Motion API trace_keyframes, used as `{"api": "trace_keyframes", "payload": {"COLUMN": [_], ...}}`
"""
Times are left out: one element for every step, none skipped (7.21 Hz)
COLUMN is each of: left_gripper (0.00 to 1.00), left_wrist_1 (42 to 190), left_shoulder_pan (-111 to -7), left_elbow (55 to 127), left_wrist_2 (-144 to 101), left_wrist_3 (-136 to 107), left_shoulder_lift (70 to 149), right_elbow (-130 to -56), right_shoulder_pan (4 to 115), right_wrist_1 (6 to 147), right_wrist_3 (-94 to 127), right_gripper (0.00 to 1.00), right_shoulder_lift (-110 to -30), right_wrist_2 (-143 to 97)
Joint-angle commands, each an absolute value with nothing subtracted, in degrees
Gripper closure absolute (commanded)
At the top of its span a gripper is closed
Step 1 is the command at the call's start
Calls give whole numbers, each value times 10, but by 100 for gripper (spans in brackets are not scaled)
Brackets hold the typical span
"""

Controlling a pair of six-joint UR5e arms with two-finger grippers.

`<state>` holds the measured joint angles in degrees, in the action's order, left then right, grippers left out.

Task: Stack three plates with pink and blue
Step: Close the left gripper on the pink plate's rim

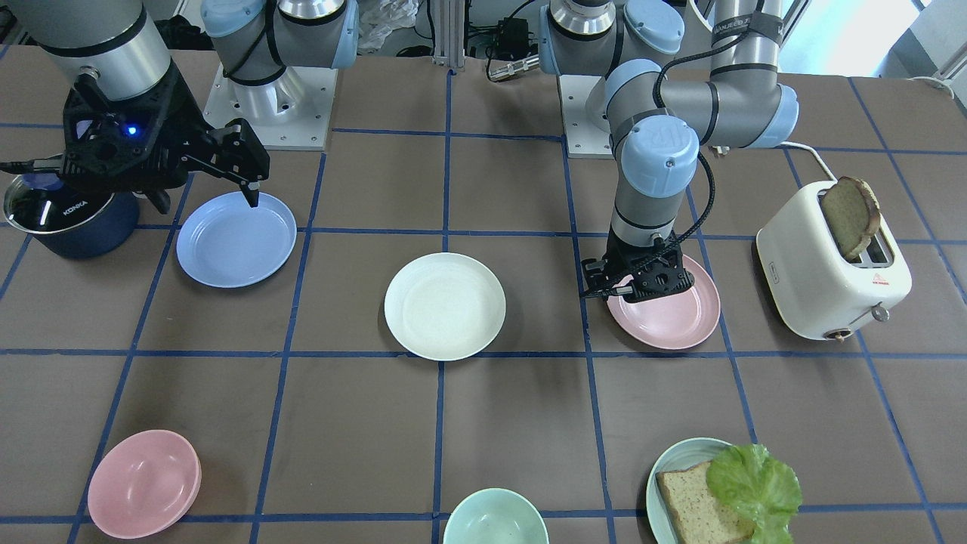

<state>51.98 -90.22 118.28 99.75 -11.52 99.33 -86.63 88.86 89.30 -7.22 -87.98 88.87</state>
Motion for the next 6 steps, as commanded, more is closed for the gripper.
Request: {"api": "trace_keyframes", "payload": {"left_gripper": [50,49,49,49,49,49], "left_wrist_1": [518,517,511,476,466,463], "left_shoulder_pan": [-893,-893,-893,-894,-894,-894], "left_elbow": [1183,1183,1183,1184,1184,1184], "left_wrist_2": [1001,1000,999,999,998,998], "left_wrist_3": [-167,-173,-174,-171,-172,-171], "left_shoulder_lift": [1012,1019,1028,1043,1053,1058], "right_elbow": [-866,-867,-867,-867,-866,-866], "right_shoulder_pan": [889,889,889,889,889,889], "right_wrist_1": [893,893,893,894,894,894], "right_wrist_3": [-72,-72,-72,-73,-73,-73], "right_gripper": [0,0,0,0,0,0], "right_shoulder_lift": [-880,-880,-880,-880,-880,-880], "right_wrist_2": [889,889,889,889,889,889]}}
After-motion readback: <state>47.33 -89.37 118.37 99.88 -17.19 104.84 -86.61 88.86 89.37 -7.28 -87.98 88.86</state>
